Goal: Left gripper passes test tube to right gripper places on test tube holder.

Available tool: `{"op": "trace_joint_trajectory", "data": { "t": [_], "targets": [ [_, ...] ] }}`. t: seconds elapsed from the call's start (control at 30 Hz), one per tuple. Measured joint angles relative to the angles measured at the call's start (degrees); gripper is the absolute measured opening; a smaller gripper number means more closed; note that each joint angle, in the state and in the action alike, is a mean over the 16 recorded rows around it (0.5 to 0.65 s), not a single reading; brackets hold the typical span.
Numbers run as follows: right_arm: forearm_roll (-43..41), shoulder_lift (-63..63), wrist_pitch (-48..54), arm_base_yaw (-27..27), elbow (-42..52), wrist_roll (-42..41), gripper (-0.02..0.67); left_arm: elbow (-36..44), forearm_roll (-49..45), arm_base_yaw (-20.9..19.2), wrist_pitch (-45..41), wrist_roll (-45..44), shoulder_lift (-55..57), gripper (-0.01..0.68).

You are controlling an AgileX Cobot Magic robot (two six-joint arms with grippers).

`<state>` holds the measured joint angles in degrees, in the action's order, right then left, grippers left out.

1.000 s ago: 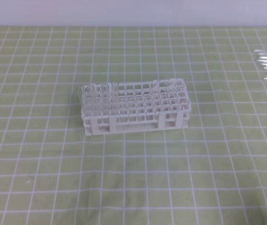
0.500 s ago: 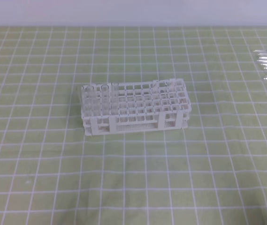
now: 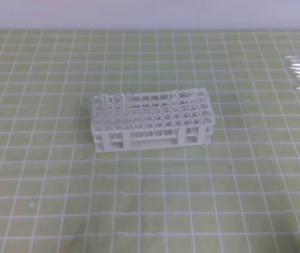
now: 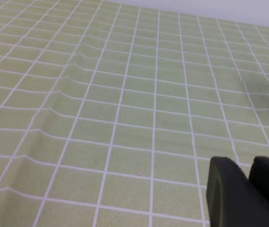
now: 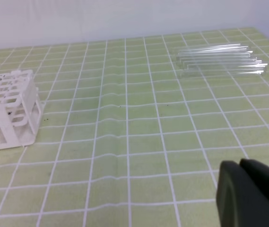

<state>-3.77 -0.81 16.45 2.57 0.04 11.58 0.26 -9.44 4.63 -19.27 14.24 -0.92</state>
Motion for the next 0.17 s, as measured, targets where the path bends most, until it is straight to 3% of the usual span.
{"op": "trace_joint_trajectory", "data": {
  "t": [0.17],
  "targets": [
    [0.00, 0.00, 0.00, 0.00, 0.00, 0.00, -0.002, 0.16, -0.04, 0.04, 0.26, 0.04, -0.38, 0.009]
  ]
}}
